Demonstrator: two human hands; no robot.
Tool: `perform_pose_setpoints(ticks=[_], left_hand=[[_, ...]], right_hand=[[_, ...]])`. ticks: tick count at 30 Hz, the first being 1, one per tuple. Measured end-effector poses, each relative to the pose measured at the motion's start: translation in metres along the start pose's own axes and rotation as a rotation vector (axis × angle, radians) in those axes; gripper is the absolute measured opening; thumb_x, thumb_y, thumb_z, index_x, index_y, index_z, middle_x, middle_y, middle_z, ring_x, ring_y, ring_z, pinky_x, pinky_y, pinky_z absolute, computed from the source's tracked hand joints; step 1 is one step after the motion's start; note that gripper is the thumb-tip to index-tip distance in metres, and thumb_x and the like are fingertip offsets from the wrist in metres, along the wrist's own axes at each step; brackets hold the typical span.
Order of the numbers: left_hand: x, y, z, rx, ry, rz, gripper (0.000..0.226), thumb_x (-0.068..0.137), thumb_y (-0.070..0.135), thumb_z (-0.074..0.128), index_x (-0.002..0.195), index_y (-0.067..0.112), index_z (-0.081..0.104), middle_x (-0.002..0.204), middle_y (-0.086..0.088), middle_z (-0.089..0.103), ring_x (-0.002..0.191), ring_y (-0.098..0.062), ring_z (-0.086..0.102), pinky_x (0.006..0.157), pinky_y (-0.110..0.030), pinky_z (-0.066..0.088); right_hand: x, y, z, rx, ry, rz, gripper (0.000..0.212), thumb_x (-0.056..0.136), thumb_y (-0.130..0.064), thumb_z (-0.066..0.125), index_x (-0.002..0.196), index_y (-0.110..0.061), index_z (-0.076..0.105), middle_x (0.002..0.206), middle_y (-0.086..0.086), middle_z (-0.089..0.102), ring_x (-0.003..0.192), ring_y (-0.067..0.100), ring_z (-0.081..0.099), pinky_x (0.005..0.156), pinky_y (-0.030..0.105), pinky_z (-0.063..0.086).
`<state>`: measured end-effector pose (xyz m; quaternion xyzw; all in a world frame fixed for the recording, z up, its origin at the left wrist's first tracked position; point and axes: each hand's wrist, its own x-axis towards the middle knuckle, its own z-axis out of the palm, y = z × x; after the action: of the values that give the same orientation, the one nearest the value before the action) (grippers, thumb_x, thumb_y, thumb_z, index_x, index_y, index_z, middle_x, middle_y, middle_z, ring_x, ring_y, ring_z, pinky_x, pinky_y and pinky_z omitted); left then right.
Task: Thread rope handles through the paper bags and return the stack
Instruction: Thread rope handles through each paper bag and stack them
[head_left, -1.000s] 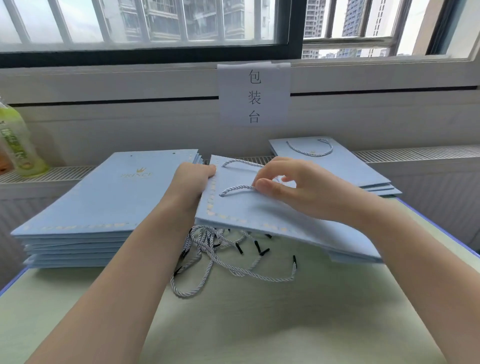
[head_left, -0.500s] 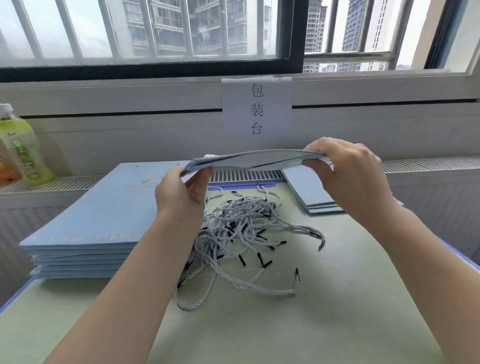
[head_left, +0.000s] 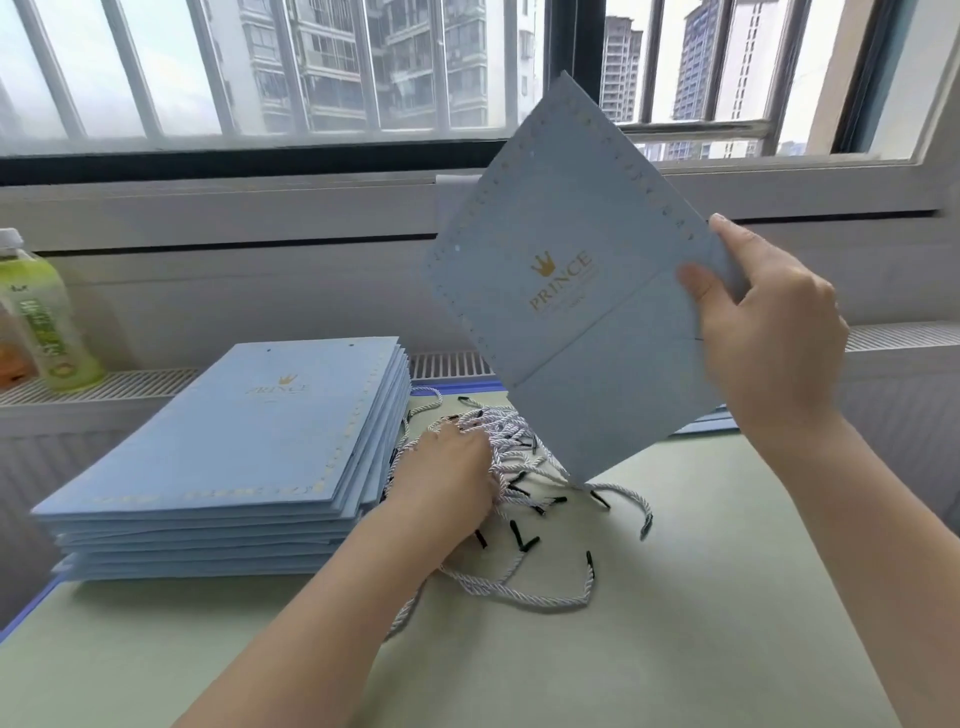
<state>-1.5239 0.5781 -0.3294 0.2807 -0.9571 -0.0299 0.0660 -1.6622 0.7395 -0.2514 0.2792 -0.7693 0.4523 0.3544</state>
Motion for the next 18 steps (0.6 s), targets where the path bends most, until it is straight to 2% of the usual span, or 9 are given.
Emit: perform_pose_setpoints(ticks=[3,8,11,13,15,18], left_hand=[[0.001,-0.003,0.004,0.031,0.076,-0.014,0.021,0.095,0.015,0.052,0.078,0.013,0.039,0.102,-0.008,0.048,0.091,-0.025,0.045,0.074,-0.033,0.041],[0.000,-0.003,0.003,-0.036,0.123,-0.055,0.005,0.094,0.008,0.045,0.090,0.011,0.045,0.108,-0.010,0.054,0.101,-0.027,0.049,0.076,-0.031,0.038],[-0.004,0.000,0.000,-0.120,0.205,-0.079,0.002,0.093,0.010,0.042,0.095,0.010,0.043,0.099,-0.010,0.053,0.089,-0.025,0.045,0.069,-0.030,0.033],[-0.005,0.001,-0.003,-0.159,0.311,-0.098,0.006,0.095,0.014,0.041,0.092,0.013,0.036,0.093,-0.005,0.049,0.082,-0.020,0.040,0.065,-0.029,0.030],[-0.006,0.002,-0.006,-0.211,0.427,-0.094,0.006,0.098,0.016,0.042,0.094,0.012,0.039,0.094,-0.006,0.055,0.078,-0.018,0.041,0.063,-0.027,0.030],[-0.006,0.002,-0.011,-0.374,0.531,-0.067,0.013,0.094,0.019,0.056,0.099,0.009,0.048,0.085,-0.003,0.059,0.073,-0.017,0.047,0.062,-0.023,0.030]], right_hand=[[0.006,0.006,-0.002,-0.054,-0.089,0.152,0.044,0.092,-0.039,0.055,0.134,-0.028,0.050,0.126,0.008,0.060,0.117,0.034,0.050,0.088,0.043,0.041],[0.004,0.019,0.006,-0.176,-0.351,0.263,0.041,0.093,-0.039,0.053,0.131,-0.024,0.052,0.125,0.012,0.059,0.118,0.036,0.049,0.091,0.043,0.040],[-0.001,0.028,0.017,-0.255,-0.522,0.283,0.038,0.095,-0.035,0.051,0.127,-0.016,0.053,0.126,0.015,0.055,0.119,0.037,0.047,0.088,0.043,0.039],[-0.002,0.035,0.022,-0.326,-0.612,0.295,0.034,0.095,-0.033,0.050,0.119,-0.010,0.054,0.122,0.018,0.055,0.114,0.038,0.049,0.085,0.042,0.039],[-0.001,0.040,0.023,-0.405,-0.699,0.299,0.029,0.095,-0.033,0.049,0.103,-0.007,0.057,0.115,0.019,0.057,0.102,0.036,0.051,0.078,0.038,0.038],[-0.003,0.039,0.018,-0.613,-0.866,0.270,0.029,0.095,-0.035,0.048,0.076,-0.013,0.045,0.089,0.008,0.054,0.086,0.029,0.047,0.074,0.032,0.035]])
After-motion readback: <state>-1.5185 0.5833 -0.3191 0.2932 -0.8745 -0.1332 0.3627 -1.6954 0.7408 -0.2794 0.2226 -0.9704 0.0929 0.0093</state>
